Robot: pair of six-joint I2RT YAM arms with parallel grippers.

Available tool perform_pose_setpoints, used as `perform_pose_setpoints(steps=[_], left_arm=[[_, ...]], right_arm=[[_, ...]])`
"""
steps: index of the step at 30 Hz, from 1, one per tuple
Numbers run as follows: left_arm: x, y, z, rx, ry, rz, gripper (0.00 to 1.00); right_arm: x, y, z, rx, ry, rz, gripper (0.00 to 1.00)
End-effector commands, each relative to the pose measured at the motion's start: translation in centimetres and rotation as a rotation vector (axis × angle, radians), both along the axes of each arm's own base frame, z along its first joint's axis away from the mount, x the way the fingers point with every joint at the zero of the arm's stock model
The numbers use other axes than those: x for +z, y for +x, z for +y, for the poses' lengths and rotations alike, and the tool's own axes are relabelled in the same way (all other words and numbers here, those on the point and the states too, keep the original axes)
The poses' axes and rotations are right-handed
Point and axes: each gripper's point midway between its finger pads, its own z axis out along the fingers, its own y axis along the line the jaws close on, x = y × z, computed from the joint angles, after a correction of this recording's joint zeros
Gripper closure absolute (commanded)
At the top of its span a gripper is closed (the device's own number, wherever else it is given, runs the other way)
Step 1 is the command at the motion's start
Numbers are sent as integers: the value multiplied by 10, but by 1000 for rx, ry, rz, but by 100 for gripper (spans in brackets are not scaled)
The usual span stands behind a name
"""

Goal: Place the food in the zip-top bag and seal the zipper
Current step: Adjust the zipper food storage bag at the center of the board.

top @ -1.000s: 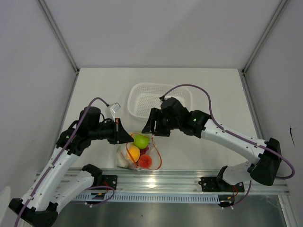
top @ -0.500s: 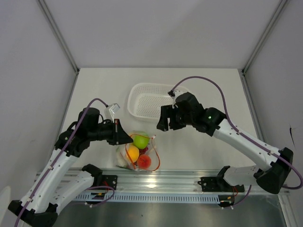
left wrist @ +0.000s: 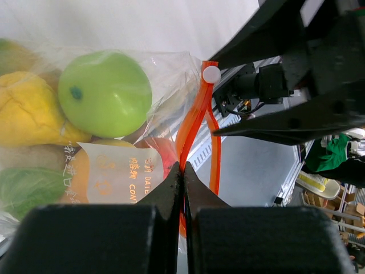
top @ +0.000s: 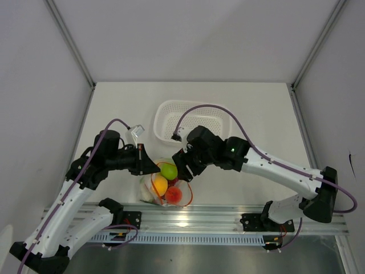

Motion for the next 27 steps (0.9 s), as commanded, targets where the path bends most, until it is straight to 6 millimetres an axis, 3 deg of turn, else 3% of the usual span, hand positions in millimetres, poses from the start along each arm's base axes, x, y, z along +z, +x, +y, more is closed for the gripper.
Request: perform_pose_setpoints(steps=[1,8,14,22,27], left_arm=[[10,-1,-2,-24,-14,-38,99],[10,-1,-2,-22,-14,-39,100],[12,-2,-1,-19,-10,-40,99],[12,-1,0,-18,-5,-42,99],[12,0,-1,-21,-7,-44,99]], right_arm=[[0,14,-1,-22,-52,-66,32],[-14,45,1,-135,-127,-149,35],[-25,52,7,-164,-173,-138,52],[-19,31,-1,-178,-148,-80,60],[-27,20,-4,-174,-142,-34,81]])
